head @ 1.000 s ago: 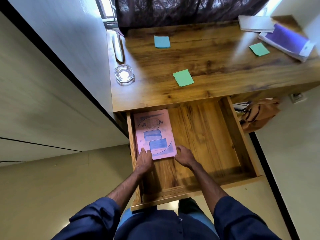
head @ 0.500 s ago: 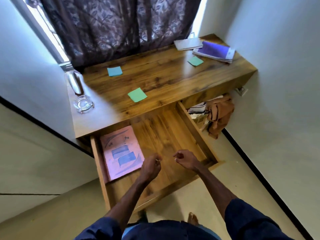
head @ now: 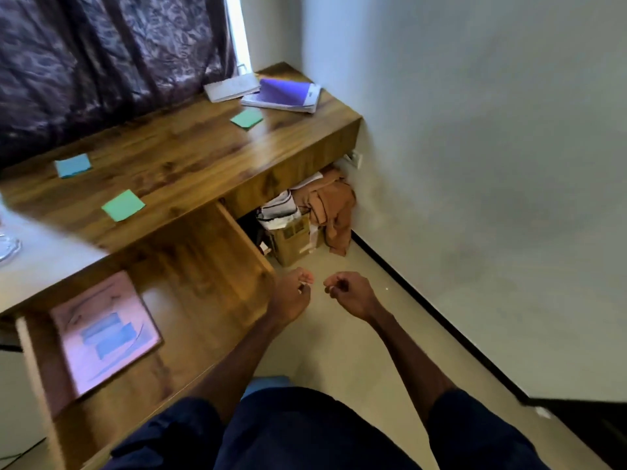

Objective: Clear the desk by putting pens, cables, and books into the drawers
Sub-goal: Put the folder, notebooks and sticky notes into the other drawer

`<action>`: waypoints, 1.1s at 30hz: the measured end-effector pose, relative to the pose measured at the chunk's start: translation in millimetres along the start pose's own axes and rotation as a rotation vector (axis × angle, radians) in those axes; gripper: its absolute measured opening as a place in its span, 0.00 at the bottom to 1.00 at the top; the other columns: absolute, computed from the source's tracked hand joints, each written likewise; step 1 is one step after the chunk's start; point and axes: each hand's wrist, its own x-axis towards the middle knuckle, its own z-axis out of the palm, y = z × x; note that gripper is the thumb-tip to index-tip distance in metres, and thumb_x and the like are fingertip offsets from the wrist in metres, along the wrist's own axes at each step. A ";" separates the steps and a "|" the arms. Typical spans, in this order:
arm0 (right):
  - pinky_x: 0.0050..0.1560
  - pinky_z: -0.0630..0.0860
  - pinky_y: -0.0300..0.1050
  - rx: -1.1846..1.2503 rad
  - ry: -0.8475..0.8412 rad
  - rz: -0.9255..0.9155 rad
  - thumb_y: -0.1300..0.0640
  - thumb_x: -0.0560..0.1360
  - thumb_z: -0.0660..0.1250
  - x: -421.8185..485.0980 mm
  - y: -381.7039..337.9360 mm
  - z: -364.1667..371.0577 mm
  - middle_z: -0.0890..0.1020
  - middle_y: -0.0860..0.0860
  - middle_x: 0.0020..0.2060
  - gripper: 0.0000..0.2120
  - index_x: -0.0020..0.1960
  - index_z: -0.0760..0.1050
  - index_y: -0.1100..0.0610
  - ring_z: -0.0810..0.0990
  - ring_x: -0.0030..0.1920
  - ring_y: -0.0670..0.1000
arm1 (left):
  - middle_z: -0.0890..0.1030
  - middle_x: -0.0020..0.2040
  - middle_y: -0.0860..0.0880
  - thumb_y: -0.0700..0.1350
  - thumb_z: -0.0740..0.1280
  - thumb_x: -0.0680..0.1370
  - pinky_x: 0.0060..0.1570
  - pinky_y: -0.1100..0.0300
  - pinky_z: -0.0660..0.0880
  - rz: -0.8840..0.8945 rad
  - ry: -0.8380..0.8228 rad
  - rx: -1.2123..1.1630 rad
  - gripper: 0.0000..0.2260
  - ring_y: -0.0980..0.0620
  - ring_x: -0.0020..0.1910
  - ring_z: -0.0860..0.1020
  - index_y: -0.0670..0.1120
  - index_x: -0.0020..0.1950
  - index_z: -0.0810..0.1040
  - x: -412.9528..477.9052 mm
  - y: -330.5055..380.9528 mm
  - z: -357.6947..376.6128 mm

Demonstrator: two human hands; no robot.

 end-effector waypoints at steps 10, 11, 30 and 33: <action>0.39 0.74 0.34 0.067 -0.015 0.086 0.64 0.76 0.68 72.7 56.6 -72.2 0.86 0.48 0.42 0.09 0.48 0.83 0.52 0.83 0.41 0.45 | 0.84 0.51 0.51 0.43 0.66 0.78 0.48 0.63 0.76 -0.018 -0.087 -0.023 0.07 0.57 0.44 0.79 0.46 0.54 0.82 99.9 51.8 70.9; 0.41 0.76 0.36 0.064 -0.020 0.085 0.63 0.76 0.68 86.1 61.3 -80.9 0.86 0.48 0.43 0.09 0.47 0.83 0.50 0.84 0.43 0.46 | 0.84 0.51 0.50 0.42 0.67 0.79 0.48 0.65 0.75 -0.030 -0.081 -0.034 0.07 0.57 0.44 0.79 0.45 0.54 0.82 114.7 55.3 77.1; 0.43 0.72 0.31 -0.262 -0.228 -0.225 0.58 0.76 0.69 348.7 11.3 -209.1 0.84 0.46 0.46 0.08 0.54 0.84 0.55 0.81 0.43 0.43 | 0.85 0.49 0.50 0.41 0.68 0.76 0.49 0.60 0.79 -0.231 0.173 -0.065 0.07 0.54 0.46 0.83 0.46 0.52 0.83 337.7 92.0 37.1; 0.47 0.73 0.37 -0.302 -0.245 -0.320 0.58 0.76 0.70 402.2 -19.0 -220.1 0.85 0.46 0.48 0.07 0.52 0.85 0.54 0.81 0.48 0.46 | 0.85 0.47 0.51 0.41 0.67 0.76 0.50 0.56 0.81 -0.271 0.263 -0.096 0.07 0.55 0.45 0.82 0.48 0.51 0.83 374.7 86.5 12.9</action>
